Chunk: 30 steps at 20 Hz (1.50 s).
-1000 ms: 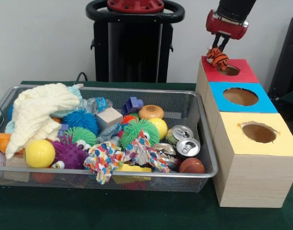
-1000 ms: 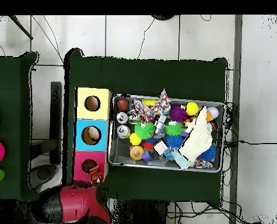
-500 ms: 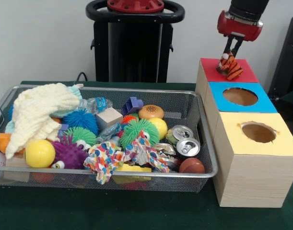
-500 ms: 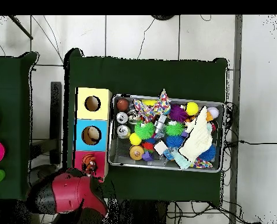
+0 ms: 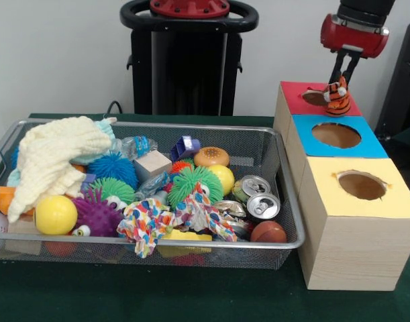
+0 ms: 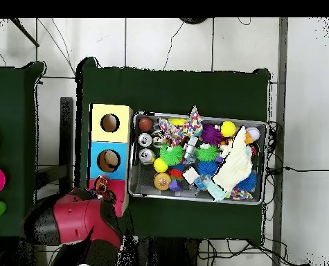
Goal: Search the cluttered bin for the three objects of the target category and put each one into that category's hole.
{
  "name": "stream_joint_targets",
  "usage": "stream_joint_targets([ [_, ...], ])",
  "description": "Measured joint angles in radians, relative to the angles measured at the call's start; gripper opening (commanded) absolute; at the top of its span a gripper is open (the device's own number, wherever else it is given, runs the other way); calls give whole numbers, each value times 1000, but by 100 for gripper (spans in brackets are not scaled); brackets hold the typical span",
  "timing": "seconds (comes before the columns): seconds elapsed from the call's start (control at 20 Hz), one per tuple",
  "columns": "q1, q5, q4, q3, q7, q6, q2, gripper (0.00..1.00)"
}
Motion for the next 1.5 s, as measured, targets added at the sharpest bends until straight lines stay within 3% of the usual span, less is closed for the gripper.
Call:
stream_joint_targets([
  [0.7, -9, 0, -31, 0, 0, 0, -3, 0],
  [1.5, -80, 0, 34, 1, 0, -35, -54, 0],
])
